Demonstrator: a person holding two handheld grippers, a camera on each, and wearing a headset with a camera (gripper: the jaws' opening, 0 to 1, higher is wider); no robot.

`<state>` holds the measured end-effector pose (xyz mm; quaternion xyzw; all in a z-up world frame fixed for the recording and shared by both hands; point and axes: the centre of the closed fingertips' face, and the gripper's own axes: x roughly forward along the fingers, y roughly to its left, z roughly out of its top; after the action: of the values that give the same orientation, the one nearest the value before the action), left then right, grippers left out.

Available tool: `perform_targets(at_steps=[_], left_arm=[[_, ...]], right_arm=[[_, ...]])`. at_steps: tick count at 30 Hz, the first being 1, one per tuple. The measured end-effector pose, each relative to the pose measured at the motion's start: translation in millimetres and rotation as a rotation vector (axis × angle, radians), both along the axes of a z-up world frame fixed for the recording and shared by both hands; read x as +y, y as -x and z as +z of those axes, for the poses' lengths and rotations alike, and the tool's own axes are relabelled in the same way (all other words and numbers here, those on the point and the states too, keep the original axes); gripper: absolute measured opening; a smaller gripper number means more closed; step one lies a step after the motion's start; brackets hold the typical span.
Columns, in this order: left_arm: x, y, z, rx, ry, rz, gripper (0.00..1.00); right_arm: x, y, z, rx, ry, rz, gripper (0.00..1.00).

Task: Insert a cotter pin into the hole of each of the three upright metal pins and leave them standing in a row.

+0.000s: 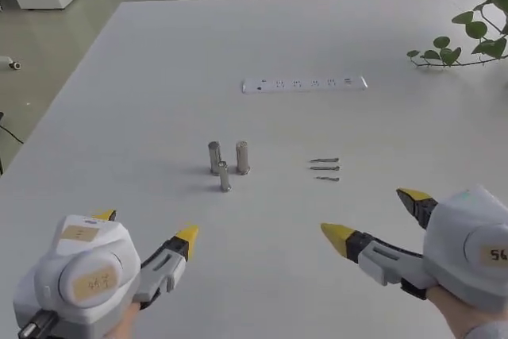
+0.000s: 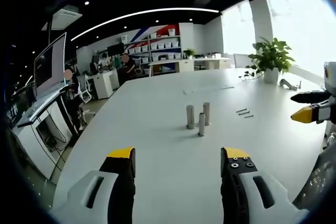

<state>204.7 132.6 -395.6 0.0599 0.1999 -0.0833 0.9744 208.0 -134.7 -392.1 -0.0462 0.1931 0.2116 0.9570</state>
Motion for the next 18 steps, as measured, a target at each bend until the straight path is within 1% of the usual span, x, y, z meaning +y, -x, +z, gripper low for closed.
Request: perform_targets(at_steps=[1, 3, 4, 6, 8, 9, 12, 14, 15, 16, 17, 18], left_arm=[[-0.9, -1.8, 0.6, 0.0, 0.002, -0.008, 0.62], [-2.9, -7.0, 2.0, 0.005, -0.002, -0.027, 0.61], [-3.8, -10.7, 2.5, 0.009, -0.011, -0.038, 0.6], [-6.4, -16.0, 3.6, 0.01, -0.018, -0.056, 0.57], [-10.6, -26.0, 3.4, 0.006, -0.018, -0.083, 0.54], [-14.4, -31.4, 2.5, 0.012, -0.017, -0.103, 0.52], [-23.4, -45.0, 0.3, 0.012, -0.019, -0.146, 0.45], [-29.0, -54.6, -1.6, 0.012, -0.012, -0.164, 0.43], [-34.1, -59.7, -3.5, 0.018, 0.004, -0.185, 0.41], [-36.6, -62.9, -5.0, 0.022, 0.008, -0.193, 0.4], [-39.9, -68.1, -7.6, 0.024, 0.002, -0.21, 0.39], [-41.4, -69.4, -8.7, 0.026, 0.003, -0.218, 0.36]], right_arm=[[-0.1, -0.3, -1.4, 0.006, 0.0, 0.002, 0.71], [2.4, -1.0, -2.9, 0.033, -0.047, 0.003, 0.7], [2.5, -2.8, -1.4, 0.033, -0.064, 0.002, 0.7], [1.1, -5.1, 0.1, 0.033, -0.066, -0.005, 0.7], [1.1, -6.8, 1.8, 0.033, -0.067, -0.004, 0.69], [1.5, -7.7, 3.2, 0.032, -0.066, -0.003, 0.69], [1.7, -9.6, 3.6, 0.035, -0.053, 0.01, 0.68], [0.8, -11.1, 2.9, 0.04, -0.047, 0.012, 0.67], [0.7, -11.4, 2.8, 0.041, -0.046, 0.013, 0.67], [0.6, -12.1, 2.5, 0.043, -0.044, 0.016, 0.67], [0.6, -12.5, 2.2, 0.045, -0.043, 0.017, 0.66], [0.7, -13.3, 1.6, 0.048, -0.041, 0.019, 0.66]])
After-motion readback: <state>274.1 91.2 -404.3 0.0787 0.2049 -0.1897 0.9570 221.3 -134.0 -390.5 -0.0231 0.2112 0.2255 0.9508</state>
